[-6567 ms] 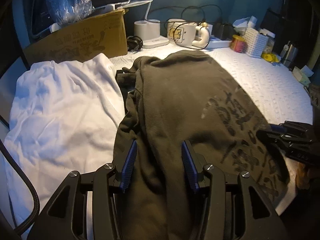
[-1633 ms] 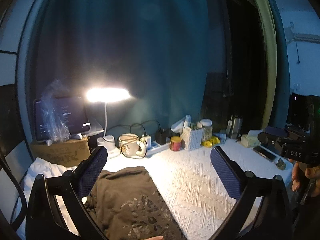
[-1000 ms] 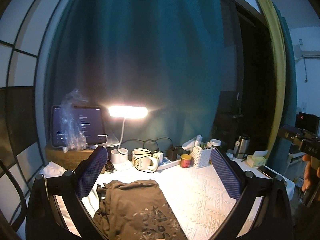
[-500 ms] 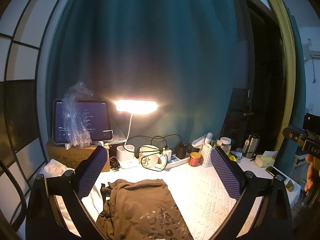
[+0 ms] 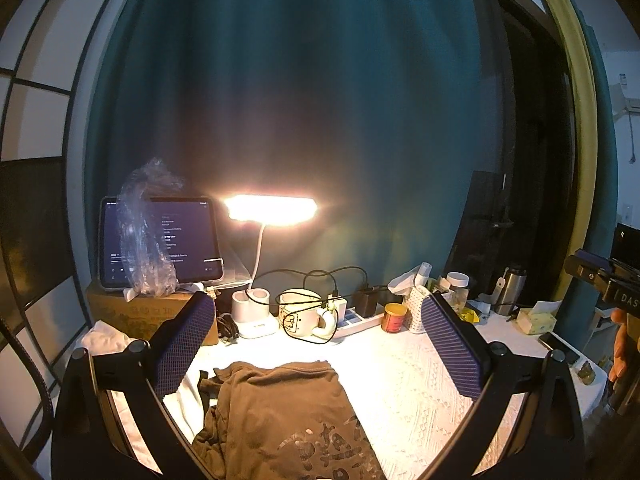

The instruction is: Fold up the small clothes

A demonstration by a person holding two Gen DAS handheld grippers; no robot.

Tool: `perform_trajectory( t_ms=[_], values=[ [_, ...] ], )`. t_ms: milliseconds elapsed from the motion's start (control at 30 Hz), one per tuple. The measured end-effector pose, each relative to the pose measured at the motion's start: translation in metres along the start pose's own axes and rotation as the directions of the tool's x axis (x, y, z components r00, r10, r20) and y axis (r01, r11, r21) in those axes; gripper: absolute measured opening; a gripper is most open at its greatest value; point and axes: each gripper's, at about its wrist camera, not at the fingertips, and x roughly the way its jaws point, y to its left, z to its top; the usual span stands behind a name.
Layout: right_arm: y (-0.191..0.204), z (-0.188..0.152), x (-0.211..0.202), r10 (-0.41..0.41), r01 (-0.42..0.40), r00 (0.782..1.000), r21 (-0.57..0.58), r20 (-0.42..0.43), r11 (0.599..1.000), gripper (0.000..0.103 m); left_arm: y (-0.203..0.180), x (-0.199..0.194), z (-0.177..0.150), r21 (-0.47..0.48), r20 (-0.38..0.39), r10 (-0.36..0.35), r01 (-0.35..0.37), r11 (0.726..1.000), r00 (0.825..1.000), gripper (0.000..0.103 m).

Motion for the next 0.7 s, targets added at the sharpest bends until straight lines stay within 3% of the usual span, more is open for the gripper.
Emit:
perform_trajectory(
  t_ms=[700],
  values=[
    [-0.005, -0.003, 0.021, 0.009, -0.009, 1.000, -0.001, -0.028, 1.000, 0.061, 0.003, 0.015, -0.002, 0.000, -0.013, -0.001, 0.001, 1.000, 1.000, 0.102]
  ],
)
